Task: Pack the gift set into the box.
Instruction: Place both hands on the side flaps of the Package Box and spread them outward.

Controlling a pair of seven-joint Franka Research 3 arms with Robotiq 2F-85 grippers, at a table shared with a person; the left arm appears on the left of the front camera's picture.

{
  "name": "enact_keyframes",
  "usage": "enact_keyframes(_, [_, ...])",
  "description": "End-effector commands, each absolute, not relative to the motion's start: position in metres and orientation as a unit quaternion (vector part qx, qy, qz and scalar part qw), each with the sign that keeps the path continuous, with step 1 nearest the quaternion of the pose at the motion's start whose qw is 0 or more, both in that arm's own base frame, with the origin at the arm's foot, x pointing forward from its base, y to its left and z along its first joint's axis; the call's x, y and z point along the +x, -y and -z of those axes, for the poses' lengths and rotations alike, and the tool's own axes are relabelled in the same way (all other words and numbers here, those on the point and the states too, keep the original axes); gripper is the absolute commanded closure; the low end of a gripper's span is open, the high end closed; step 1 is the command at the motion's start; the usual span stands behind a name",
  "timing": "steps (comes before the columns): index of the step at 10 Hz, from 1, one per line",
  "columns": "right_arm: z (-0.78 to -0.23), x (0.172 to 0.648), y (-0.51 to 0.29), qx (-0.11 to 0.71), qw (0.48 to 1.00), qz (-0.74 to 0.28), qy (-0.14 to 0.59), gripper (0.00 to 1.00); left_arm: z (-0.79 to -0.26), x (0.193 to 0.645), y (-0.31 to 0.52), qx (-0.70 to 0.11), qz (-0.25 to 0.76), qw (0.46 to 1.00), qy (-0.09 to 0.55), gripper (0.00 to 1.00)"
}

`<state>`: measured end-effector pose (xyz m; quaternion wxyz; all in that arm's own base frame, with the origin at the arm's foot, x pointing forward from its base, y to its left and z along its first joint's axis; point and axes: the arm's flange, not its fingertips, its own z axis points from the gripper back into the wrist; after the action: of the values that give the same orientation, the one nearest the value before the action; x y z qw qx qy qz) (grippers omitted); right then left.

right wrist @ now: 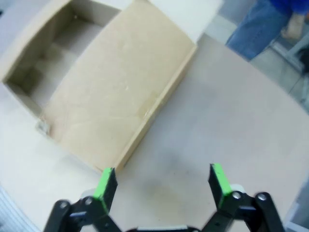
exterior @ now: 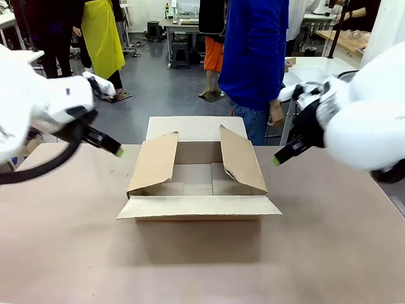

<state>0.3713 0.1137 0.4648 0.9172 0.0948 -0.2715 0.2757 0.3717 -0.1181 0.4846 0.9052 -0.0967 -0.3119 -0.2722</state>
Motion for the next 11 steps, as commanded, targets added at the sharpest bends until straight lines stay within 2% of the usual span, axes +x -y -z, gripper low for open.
enact_keyframes(1, [-0.489, 0.335, -0.04, 0.199, 0.927, -0.202, 0.246, 0.0, -0.495, 0.315, 0.049, -0.196, 0.239, 0.908, 0.282, 0.0])
enact_keyframes(3, [-0.502, 0.312, 0.048, 0.333, 0.91, -0.069, 0.239, 0.0, -0.502, 0.313, -0.017, -0.356, 0.111, 0.897, 0.238, 0.0])
enact_keyframes(5, [-0.49, 0.282, 0.14, 0.467, 0.843, 0.051, 0.263, 0.0, -0.478, 0.32, -0.124, -0.534, -0.003, 0.81, 0.243, 0.0])
enact_keyframes(6, [-0.471, 0.273, 0.176, 0.509, 0.813, 0.102, 0.265, 0.0, -0.458, 0.317, -0.164, -0.582, -0.052, 0.768, 0.263, 0.0])
enact_keyframes(8, [-0.42, 0.26, 0.225, 0.555, 0.765, 0.194, 0.264, 0.0, -0.418, 0.306, -0.213, -0.619, -0.127, 0.712, 0.307, 0.0])
enact_keyframes(9, [-0.397, 0.259, 0.232, 0.536, 0.765, 0.242, 0.263, 0.0, -0.452, 0.286, -0.181, -0.546, -0.025, 0.795, 0.264, 0.0])
enact_keyframes(10, [-0.439, 0.239, 0.223, 0.525, 0.794, 0.171, 0.254, 0.0, -0.452, 0.286, -0.181, -0.546, -0.025, 0.795, 0.264, 0.0])
enact_keyframes(11, [-0.439, 0.239, 0.223, 0.525, 0.794, 0.171, 0.254, 0.0, -0.452, 0.286, -0.181, -0.546, -0.025, 0.795, 0.264, 0.0])
